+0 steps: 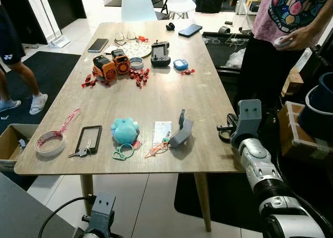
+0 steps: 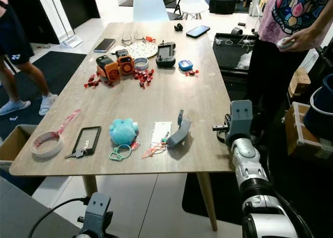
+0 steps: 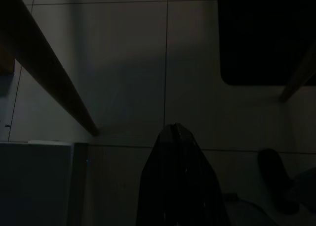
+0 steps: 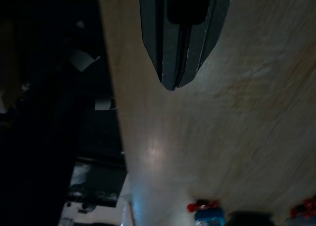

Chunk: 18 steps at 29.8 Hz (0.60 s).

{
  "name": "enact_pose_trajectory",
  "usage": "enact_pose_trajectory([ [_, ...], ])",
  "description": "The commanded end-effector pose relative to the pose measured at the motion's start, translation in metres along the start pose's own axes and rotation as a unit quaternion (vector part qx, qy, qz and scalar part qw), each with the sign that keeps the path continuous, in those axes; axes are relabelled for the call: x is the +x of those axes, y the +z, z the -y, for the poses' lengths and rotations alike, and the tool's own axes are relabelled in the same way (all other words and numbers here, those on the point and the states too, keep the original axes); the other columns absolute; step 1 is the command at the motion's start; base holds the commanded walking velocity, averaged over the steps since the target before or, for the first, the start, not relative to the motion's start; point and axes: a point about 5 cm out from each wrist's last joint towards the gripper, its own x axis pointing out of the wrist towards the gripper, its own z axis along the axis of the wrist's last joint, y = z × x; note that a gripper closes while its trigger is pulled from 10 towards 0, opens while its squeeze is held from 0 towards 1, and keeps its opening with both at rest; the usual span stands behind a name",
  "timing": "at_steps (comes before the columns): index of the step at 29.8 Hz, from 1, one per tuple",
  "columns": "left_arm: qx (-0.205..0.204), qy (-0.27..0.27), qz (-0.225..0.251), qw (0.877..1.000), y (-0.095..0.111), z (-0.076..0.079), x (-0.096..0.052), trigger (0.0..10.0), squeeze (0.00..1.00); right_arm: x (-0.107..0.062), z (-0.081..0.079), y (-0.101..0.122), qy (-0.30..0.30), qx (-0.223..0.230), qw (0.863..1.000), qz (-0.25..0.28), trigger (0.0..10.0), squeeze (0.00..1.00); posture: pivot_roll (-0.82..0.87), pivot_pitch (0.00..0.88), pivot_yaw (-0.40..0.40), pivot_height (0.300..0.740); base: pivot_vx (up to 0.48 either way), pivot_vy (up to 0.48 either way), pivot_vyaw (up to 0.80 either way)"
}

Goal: Hang keys on a hook

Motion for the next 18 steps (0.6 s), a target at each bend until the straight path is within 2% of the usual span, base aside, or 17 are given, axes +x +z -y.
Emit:
enact_pose_trajectory([
  [1,-0.004,0.004,-0.006,1.000,-0.004,-0.003,-0.003,10.0,0.01,-0.001,-0.003,-0.006,0.009,-0.002,1.000,-0.010,10.0,0.00,0.06,0.131,0.035,0.740,0.000,0.000,0.00],
  [4,-0.004,0.003,-0.006,1.000,-0.005,-0.002,-0.003,10.0,0.01,-0.001,-0.008,-0.009,0.028,-0.011,0.999,-0.017,10.0,0.00,0.05,0.131,0.036,0.740,0.000,0.000,0.00],
  [9,-0.004,0.001,-0.005,1.000,-0.004,-0.001,-0.003,10.0,0.01,-0.007,-0.027,-0.021,0.099,-0.031,0.994,-0.038,10.0,0.00,0.05,0.130,0.036,0.740,0.000,0.000,0.00],
  [18,-0.004,0.000,-0.004,1.000,-0.003,-0.001,-0.002,10.0,0.01,-0.010,-0.037,-0.025,0.134,-0.032,0.990,-0.042,10.0,0.00,0.05,0.127,0.037,0.740,0.000,0.000,0.00],
])
